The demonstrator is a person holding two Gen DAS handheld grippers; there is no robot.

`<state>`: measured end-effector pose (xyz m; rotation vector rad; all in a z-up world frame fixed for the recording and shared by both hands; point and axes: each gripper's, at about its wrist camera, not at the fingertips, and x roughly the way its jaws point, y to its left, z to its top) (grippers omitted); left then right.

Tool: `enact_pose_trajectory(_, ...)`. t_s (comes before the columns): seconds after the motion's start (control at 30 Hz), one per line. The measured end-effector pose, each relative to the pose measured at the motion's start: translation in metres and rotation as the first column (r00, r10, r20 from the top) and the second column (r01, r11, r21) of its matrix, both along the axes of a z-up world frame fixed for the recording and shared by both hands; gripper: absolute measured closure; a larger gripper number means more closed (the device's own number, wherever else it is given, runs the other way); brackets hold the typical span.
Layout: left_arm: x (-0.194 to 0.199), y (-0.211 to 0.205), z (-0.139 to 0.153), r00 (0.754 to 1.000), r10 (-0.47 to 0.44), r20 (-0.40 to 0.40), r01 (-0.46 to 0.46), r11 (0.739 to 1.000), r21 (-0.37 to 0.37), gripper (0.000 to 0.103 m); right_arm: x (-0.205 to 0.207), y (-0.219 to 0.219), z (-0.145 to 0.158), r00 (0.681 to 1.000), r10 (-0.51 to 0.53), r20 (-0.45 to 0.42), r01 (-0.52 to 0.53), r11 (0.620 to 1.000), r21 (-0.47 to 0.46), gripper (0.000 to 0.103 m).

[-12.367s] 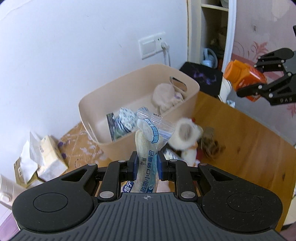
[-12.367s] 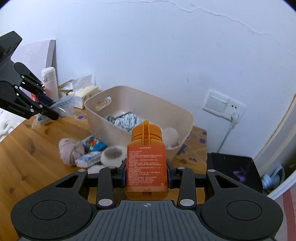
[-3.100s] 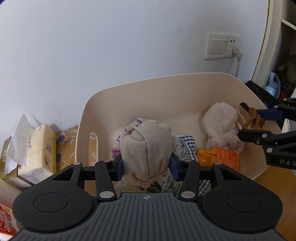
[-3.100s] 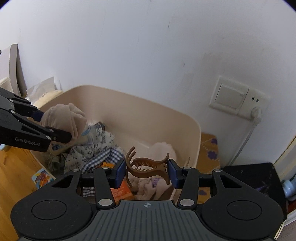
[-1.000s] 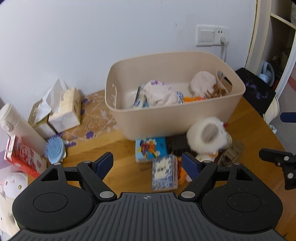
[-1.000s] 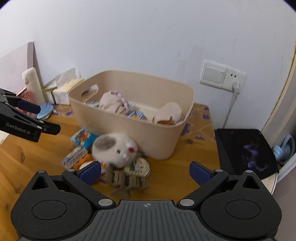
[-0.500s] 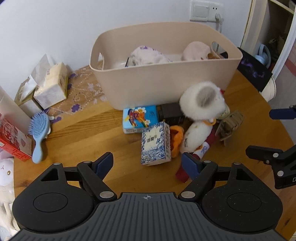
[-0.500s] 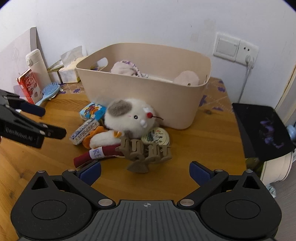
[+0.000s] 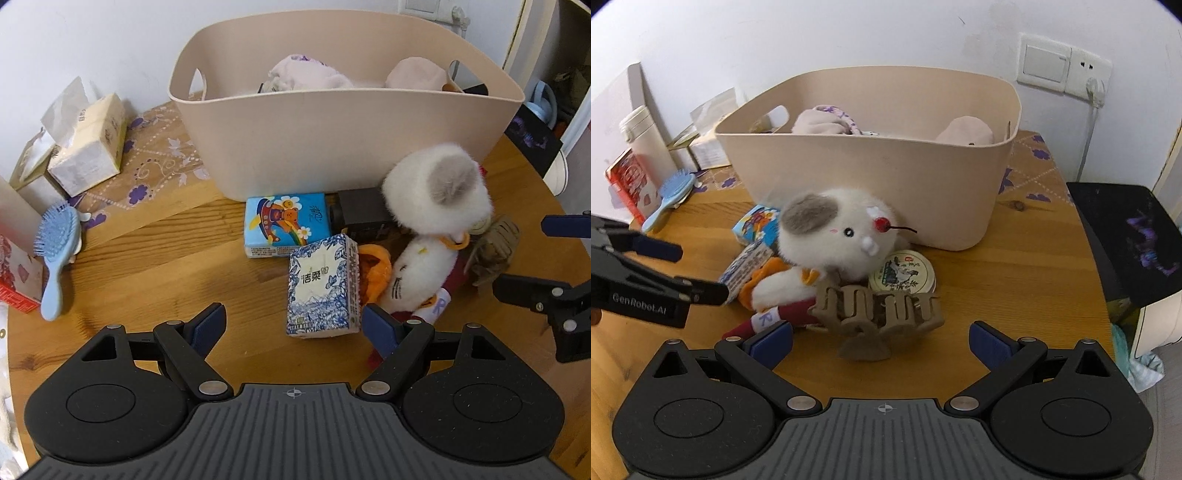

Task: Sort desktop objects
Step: 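Grasp the blue-and-white tissue pack with the left tool while the right grasps the beige claw clip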

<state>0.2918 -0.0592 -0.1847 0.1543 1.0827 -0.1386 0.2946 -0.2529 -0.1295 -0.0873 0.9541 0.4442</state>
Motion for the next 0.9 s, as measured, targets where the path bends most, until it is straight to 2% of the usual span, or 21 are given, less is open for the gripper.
enact_pose_trajectory(0.43, 0.023, 0.014, -0.023, 0.998, 0.025, -0.064, -0.027, 0.999, -0.031, 0.021, 0.023, 0.001, -0.020, 0.999, -0.002, -0.036, 0.003, 1.000, 0.014, 0.000)
enact_pose_trajectory(0.67, 0.027, 0.022, -0.028, 0.996, 0.045, -0.077, -0.052, 0.995, -0.090, 0.022, 0.027, 0.008, -0.022, 0.999, 0.029, -0.030, -0.029, 1.000, 0.012, 0.000)
enact_pose_trajectory(0.9, 0.027, 0.026, -0.025, 0.997, 0.033, -0.075, -0.043, 0.989, -0.139, 0.045, 0.026, 0.010, -0.024, 0.997, 0.043, -0.061, -0.038, 0.996, 0.082, 0.019)
